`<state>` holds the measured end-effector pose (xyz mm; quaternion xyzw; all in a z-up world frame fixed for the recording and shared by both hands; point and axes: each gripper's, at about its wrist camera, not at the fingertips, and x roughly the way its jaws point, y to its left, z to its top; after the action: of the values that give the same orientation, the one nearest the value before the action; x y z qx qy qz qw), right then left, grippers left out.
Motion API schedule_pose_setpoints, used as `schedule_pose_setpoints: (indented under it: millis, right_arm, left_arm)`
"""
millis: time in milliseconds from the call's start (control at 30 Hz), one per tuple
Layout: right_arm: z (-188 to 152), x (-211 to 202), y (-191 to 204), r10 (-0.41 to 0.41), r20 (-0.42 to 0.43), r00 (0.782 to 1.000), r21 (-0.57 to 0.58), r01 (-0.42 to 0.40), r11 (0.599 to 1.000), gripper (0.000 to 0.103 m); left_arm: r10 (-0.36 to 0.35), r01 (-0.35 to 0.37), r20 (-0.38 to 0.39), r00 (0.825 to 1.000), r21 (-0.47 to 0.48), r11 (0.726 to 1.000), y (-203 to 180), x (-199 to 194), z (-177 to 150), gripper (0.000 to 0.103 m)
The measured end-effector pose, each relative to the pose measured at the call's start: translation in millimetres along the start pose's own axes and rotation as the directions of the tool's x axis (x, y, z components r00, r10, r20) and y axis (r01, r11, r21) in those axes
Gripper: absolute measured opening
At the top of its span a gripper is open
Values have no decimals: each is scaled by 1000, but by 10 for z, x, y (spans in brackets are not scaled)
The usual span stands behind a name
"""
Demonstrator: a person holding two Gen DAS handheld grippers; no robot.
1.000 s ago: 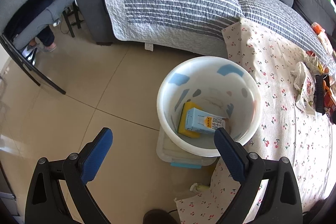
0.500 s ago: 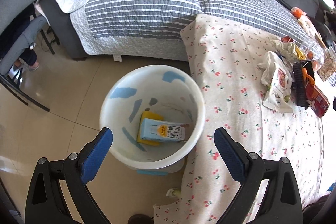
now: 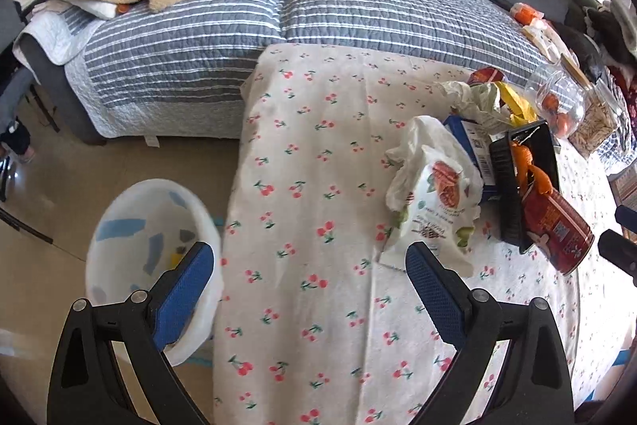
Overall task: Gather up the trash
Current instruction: 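Reach the left tool to the snack wrapper while right tool grasps the red can, then close the left tool on the snack wrapper and lift it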
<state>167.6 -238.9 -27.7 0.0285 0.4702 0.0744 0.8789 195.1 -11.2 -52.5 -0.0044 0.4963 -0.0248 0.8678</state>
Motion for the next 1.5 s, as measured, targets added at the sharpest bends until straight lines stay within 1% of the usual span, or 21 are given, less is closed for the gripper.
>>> schedule_pose_setpoints:
  millis: [100, 167, 267, 333, 367, 433, 500, 533, 600, 667, 733, 800, 833, 900, 933, 1000, 1067, 1100, 1133, 1300, 1500]
  right_arm:
    - [6, 119, -86, -15, -37, 999, -8, 15, 1000, 103]
    - [22, 173, -88, 6, -53, 999, -17, -7, 1000, 103]
    - [46, 274, -65, 40, -81, 996, -19, -42, 999, 103]
    - [50, 361, -41, 50, -113, 992, -19, -52, 998, 99]
    - [46, 403, -29, 50, -128, 990, -21, -53, 998, 97]
    - [40, 474, -31, 42, -151, 988, -25, -47, 999, 88]
    - [33, 533, -60, 39, -167, 985, -18, -43, 999, 83]
    - [30, 560, -82, 43, -175, 984, -9, -45, 999, 81]
    - [24, 600, -129, 53, -188, 981, 8, -52, 999, 77]
    - [14, 617, -160, 61, -192, 979, 16, -59, 998, 75]
    - [3, 631, -186, 78, -199, 977, 25, -74, 997, 73]
    - [-11, 642, -203, 97, -203, 974, 34, -92, 995, 73]
    - [-15, 643, -200, 101, -203, 974, 34, -96, 995, 72]
    - [-29, 643, -183, 100, -200, 975, 22, -98, 995, 71]
    - [-37, 641, -172, 96, -197, 976, 13, -95, 995, 71]
    - [-45, 636, -144, 85, -189, 978, -4, -87, 996, 70]
    - [-47, 638, -122, 77, -183, 980, -17, -81, 997, 67]
    - [-50, 635, -117, 80, -182, 980, -20, -86, 996, 62]
    - [-50, 637, -115, 81, -182, 980, -23, -86, 996, 59]
    - [-48, 589, -91, 66, -157, 985, -40, -73, 997, 59]
    - [-33, 380, -106, 100, -102, 990, -25, -103, 994, 57]
  left_arm:
    - [-32, 32, -7, 999, 20, 999, -165, 149, 63, 99]
    - [-52, 52, -15, 999, 18, 998, -232, 251, 106, 99]
    - [-107, 107, -36, 994, -2, 994, -291, 408, 168, 98]
    - [-148, 147, -43, 988, -7, 989, -334, 492, 203, 97]
    - [-162, 162, -46, 986, -6, 987, -357, 529, 216, 94]
    - [-193, 193, -52, 980, -7, 981, -393, 584, 241, 89]
    - [-231, 231, -61, 971, -15, 973, -408, 629, 255, 82]
    - [-249, 249, -67, 966, -20, 968, -412, 651, 261, 80]
    - [-280, 278, -77, 957, -30, 960, -419, 687, 267, 73]
    - [-301, 299, -85, 950, -38, 953, -430, 716, 274, 68]
    - [-316, 313, -88, 945, -47, 949, -430, 736, 282, 62]
    - [-324, 320, -91, 942, -56, 946, -422, 750, 285, 51]
    - [-325, 320, -91, 941, -59, 945, -421, 756, 287, 49]
    - [-325, 320, -86, 942, -62, 945, -417, 762, 282, 38]
    - [-325, 320, -84, 942, -63, 945, -406, 758, 274, 36]
    - [-344, 339, -77, 936, -68, 938, -396, 753, 268, 30]
    - [-344, 340, -73, 936, -58, 939, -409, 727, 260, 24]
    - [-342, 340, -69, 937, -47, 939, -425, 711, 257, 22]
    - [-342, 341, -65, 937, -36, 940, -435, 687, 244, 21]
    - [-364, 364, -65, 929, -8, 931, -480, 595, 212, 13]
    - [-385, 387, -59, 921, 22, 922, -501, 447, 161, 8]
